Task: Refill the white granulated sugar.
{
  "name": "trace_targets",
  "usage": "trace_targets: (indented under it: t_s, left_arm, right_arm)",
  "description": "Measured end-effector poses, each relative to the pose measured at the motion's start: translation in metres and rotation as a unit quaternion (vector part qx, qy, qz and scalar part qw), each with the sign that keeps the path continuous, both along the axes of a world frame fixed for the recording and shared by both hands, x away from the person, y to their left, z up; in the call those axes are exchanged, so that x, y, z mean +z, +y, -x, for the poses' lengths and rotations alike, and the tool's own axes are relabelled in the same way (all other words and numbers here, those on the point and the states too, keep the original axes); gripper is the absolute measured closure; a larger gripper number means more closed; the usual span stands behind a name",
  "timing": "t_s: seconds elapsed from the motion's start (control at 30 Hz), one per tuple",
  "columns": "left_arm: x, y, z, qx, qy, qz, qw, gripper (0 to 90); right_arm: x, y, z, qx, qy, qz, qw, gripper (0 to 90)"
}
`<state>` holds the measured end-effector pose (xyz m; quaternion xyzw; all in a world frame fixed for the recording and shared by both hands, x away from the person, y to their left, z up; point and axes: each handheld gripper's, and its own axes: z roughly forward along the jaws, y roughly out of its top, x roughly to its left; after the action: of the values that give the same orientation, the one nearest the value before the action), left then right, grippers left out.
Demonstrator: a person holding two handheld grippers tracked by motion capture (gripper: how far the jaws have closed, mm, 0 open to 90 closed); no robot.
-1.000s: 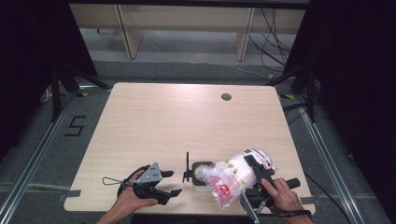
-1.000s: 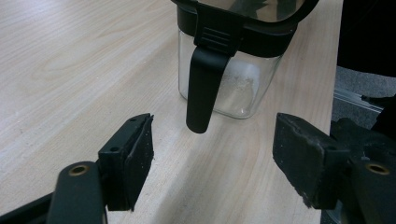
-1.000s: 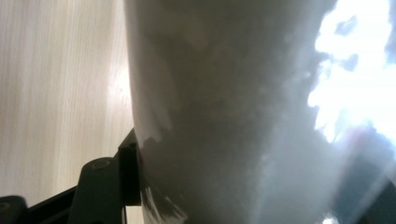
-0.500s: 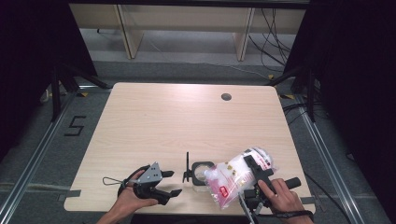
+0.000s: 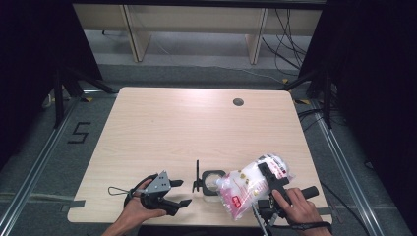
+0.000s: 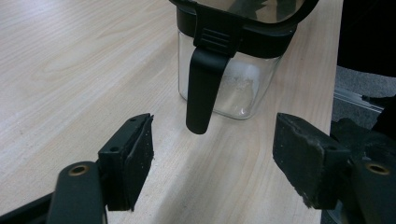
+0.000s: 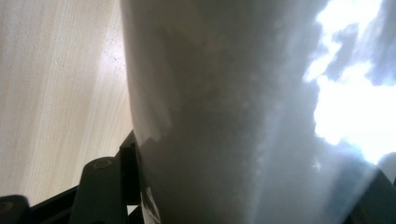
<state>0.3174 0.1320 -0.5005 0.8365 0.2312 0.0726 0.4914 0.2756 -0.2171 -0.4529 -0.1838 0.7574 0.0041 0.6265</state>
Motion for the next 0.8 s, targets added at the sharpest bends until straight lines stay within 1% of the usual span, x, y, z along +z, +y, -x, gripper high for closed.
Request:
trace_targets:
  t_s: [0.03,0.07,0.1,0.2,0.23,0.27,0.33,0.37,0.4,0.43,0.47,0.5,0.53,0.6,0.63,0.67,0.7,0.8]
  left_arm:
    - [0.0,0.0,0.0001,-0.001,-0.001,0.0,1.0,28.5]
    - [0.0,0.0,0.0001,-0.001,-0.001,0.0,1.0,28.5]
    - [0.0002,0.0,-0.0001,0.0,-0.001,0.0,1.0,28.5]
    - [0.0002,0.0001,0.0001,0.0,-0.001,0.001,1.0,28.5]
    - [0.0001,0.0001,-0.0001,0.001,-0.001,0.001,1.0,28.5]
    - [0.0001,0.0001,-0.0001,0.001,-0.001,0.001,1.0,28.5]
    - [0.0,0.0,0.0001,0.0,-0.001,0.0,1.0,28.5]
    - [0.0,0.0,0.0001,0.0,-0.001,0.0,1.0,28.5]
    - [0.0,0.0,0.0002,-0.001,0.0,-0.002,1.0,28.5]
    - [0.0,0.0001,0.0001,0.0,0.0,-0.004,1.0,28.5]
    - [-0.0002,-0.0005,0.0005,0.0,0.002,0.0,1.0,28.5]
    - [-0.0001,0.0,0.0002,-0.001,0.0,-0.004,1.0,28.5]
    - [0.0,0.0,0.0004,0.0,0.0,-0.006,1.0,28.5]
    - [0.0,-0.0001,0.0002,0.0,-0.001,-0.007,1.0,28.5]
    - [-0.0001,-0.0003,0.0005,0.0,0.001,-0.007,1.0,28.5]
    - [-0.0003,-0.0002,-0.0002,-0.004,0.0,-0.007,1.0,28.5]
    - [-0.0006,-0.0007,0.0003,0.0,-0.002,-0.007,1.0,28.5]
    - [-0.0006,-0.0008,0.0004,0.001,-0.002,-0.005,1.0,28.5]
  right_arm:
    - [0.0007,0.0002,0.0009,-0.006,0.003,0.006,1.0,38.5]
    - [0.0007,0.0002,0.0009,-0.006,0.003,0.006,1.0,38.5]
    - [0.0001,-0.0003,0.0001,0.001,0.0,0.004,1.0,38.5]
    - [0.0005,-0.0005,0.0005,-0.001,-0.001,0.006,1.0,38.5]
    - [-0.0013,-0.0021,0.0013,-0.008,-0.002,-0.005,1.0,38.6]
    - [-0.0013,-0.0021,0.0013,-0.008,-0.002,-0.005,1.0,38.6]
    - [0.0007,-0.0018,0.0007,0.001,-0.014,0.0,0.9999,38.6]
    - [0.0007,-0.0018,0.0007,0.001,-0.014,0.0,0.9999,38.6]
    - [0.0005,-0.0025,0.0012,-0.002,-0.009,-0.001,1.0,38.6]
    - [0.0025,-0.002,0.0009,0.003,-0.016,0.004,0.9999,38.6]
    - [0.0021,-0.0023,0.0008,0.004,-0.018,0.002,0.9998,38.6]
    - [0.0027,-0.0022,0.0008,0.004,-0.019,0.005,0.9998,38.6]
    - [0.0026,-0.0028,0.002,-0.004,-0.013,0.005,0.9999,38.7]
    - [0.0037,-0.0025,0.0019,-0.004,-0.013,0.007,0.9999,38.7]
    - [0.0019,-0.0036,0.0026,-0.011,-0.011,-0.007,0.9999,38.7]
    - [0.0031,-0.0028,0.0016,-0.002,-0.017,0.003,0.9999,38.7]
    - [0.0018,-0.0034,0.0021,-0.008,-0.011,0.001,0.9999,38.7]
    - [0.0031,-0.0029,0.0017,-0.003,-0.015,0.008,0.9998,38.7]
